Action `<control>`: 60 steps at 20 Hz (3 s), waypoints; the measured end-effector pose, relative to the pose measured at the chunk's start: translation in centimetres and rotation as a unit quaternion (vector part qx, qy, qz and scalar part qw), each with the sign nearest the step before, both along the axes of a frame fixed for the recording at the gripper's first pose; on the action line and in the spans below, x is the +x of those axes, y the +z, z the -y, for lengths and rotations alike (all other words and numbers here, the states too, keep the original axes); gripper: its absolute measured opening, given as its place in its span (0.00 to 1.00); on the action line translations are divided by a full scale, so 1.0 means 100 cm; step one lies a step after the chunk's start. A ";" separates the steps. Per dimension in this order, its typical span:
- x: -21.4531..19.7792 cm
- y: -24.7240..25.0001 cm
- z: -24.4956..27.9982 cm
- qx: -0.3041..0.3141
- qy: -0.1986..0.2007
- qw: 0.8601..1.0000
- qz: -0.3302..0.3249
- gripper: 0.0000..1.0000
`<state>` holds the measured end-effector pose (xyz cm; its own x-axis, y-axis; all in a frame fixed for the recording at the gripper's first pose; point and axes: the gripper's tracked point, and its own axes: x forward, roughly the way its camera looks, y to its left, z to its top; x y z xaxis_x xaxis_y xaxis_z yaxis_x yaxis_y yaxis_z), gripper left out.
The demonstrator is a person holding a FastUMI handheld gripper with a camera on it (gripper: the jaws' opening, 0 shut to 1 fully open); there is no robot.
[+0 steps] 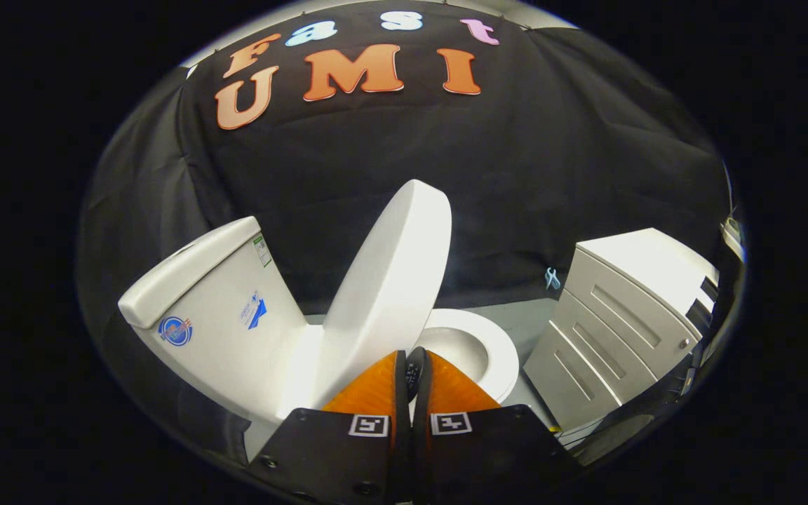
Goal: Open the toilet lid.
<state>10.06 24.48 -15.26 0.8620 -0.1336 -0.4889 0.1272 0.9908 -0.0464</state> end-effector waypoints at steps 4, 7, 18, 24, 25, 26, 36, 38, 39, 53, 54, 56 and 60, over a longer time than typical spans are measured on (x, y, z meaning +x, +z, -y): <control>0.002 0.013 -0.023 -0.024 0.010 1.000 0.014 0.08; 0.003 0.021 -0.042 -0.053 0.022 0.998 0.024 0.08; 0.007 0.037 -0.121 -0.154 0.040 0.987 0.036 0.08; 0.008 0.038 -0.164 -0.186 0.065 0.979 0.050 0.08; 0.009 0.038 -0.172 -0.188 0.068 0.978 0.054 0.08; 0.009 0.037 -0.179 -0.187 0.069 0.978 0.056 0.08; 0.007 0.022 -0.250 -0.216 0.104 0.969 0.066 0.08; 0.007 0.021 -0.253 -0.228 0.098 0.966 0.075 0.08; 0.006 0.021 -0.253 -0.234 0.094 0.965 0.077 0.08; 0.006 0.018 -0.252 -0.180 0.120 0.974 0.069 0.33; 0.004 0.017 -0.253 -0.177 0.126 0.974 0.066 0.38; 0.002 0.015 -0.255 -0.175 0.137 0.973 0.060 0.51; 0.000 0.026 -0.249 -0.159 0.130 0.976 0.071 0.64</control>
